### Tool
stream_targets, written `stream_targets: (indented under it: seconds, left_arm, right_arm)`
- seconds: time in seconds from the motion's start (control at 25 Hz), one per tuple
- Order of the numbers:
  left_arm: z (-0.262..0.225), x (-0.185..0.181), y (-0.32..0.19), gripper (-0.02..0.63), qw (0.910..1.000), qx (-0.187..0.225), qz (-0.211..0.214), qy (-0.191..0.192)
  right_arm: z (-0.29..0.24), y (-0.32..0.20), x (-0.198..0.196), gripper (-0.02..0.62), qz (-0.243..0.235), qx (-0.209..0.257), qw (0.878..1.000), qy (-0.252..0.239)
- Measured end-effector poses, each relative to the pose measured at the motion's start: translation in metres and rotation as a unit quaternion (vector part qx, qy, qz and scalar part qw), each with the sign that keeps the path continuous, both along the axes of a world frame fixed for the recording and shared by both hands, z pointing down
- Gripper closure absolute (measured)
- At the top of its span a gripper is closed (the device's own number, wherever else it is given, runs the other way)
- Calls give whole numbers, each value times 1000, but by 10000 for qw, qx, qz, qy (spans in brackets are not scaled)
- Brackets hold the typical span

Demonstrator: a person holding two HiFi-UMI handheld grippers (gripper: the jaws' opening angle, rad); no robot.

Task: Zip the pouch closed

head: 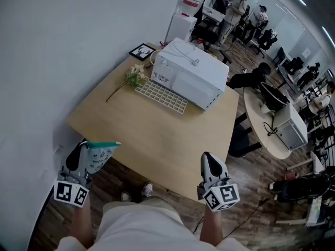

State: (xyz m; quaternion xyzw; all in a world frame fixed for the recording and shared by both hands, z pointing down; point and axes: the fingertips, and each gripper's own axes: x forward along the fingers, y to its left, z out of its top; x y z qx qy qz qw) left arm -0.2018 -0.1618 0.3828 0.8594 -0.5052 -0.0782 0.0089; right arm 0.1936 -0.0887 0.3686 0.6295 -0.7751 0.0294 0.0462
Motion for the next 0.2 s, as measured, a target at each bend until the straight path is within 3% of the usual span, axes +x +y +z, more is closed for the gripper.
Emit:
stream_targets:
  seconds: [0.2]
  left_arm:
    - [-6, -9, 4, 583, 9999, 80, 46, -48]
  right_arm:
    - [0, 6, -9, 595, 24, 7, 10000, -10]
